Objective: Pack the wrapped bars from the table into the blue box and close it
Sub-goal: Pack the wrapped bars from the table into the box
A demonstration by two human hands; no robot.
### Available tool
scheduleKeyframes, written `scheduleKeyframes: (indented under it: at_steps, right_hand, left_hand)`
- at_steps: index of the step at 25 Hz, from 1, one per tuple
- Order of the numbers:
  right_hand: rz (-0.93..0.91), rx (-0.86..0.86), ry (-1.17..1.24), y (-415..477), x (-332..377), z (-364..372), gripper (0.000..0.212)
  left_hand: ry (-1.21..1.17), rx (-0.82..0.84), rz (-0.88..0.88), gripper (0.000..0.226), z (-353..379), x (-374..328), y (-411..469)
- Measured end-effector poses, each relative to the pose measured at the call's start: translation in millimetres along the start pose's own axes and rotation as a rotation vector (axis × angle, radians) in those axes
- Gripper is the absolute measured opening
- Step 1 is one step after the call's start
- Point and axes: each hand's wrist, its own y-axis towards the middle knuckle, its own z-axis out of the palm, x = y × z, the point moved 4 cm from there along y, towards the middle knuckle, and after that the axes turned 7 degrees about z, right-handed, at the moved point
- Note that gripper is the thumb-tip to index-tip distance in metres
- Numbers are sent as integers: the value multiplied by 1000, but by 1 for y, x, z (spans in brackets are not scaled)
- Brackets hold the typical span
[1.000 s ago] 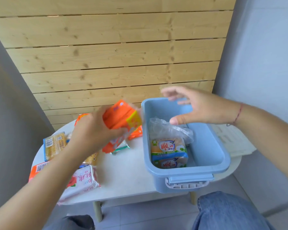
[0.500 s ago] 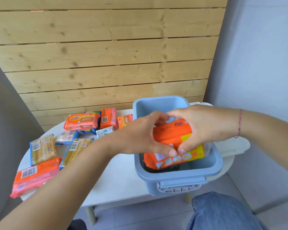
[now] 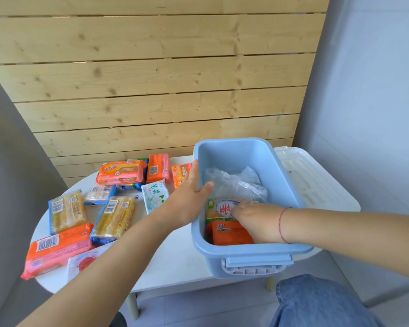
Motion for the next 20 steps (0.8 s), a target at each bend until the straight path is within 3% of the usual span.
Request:
scheduleKeyframes:
  at_steps: [5, 10, 16, 20]
  right_hand:
    - [-26, 30, 4, 3, 1, -2, 49]
    - [-33, 24, 77, 11, 9, -5, 32]
    - [-36, 19, -140, 19, 24, -14, 28]
    - [-4, -104, 108, 5, 10, -30, 26]
  left_hand:
    - [-73, -37, 37, 68, 2, -4, -3]
    - [-80, -61, 40, 66, 4, -9, -6]
    - [-208, -96, 15, 68, 2, -8, -13]
    - [-261, -175, -54, 69, -23, 22, -19]
